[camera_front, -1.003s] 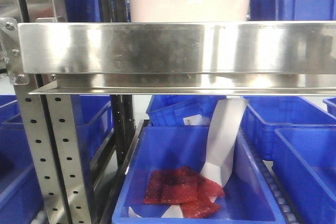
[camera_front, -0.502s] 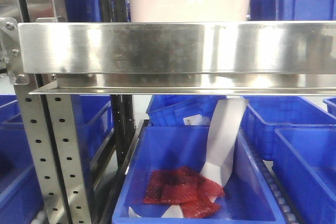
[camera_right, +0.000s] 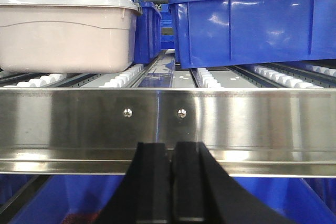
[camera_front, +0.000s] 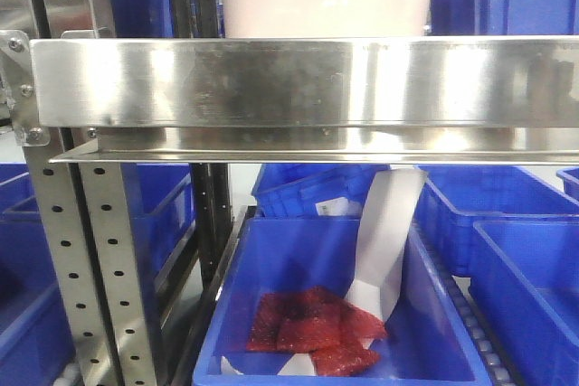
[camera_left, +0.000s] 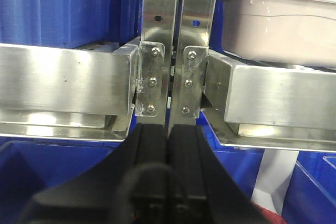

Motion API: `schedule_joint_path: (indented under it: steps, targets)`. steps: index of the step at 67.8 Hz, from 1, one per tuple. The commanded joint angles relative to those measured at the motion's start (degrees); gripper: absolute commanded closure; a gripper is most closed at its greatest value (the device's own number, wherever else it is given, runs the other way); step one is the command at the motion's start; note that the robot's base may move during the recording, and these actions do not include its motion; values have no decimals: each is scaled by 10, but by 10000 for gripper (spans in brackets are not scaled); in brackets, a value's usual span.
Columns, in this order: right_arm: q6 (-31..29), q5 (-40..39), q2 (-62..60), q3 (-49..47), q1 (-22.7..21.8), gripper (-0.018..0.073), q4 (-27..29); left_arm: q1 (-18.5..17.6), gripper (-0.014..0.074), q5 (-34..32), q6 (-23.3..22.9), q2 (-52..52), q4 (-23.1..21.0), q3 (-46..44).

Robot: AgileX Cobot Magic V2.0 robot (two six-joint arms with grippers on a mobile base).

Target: Grab white bin and place on right shelf

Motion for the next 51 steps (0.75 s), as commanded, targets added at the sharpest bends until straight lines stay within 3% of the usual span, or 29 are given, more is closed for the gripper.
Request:
schedule_joint_path:
  steps: [1, 51]
  targets:
    - [0, -53, -10, 0, -4, 503, -4, -4, 715, -56, -1, -6, 1, -1]
    - [0, -53, -10, 0, -4, 503, -4, -4, 715, -56, -1, -6, 1, -1]
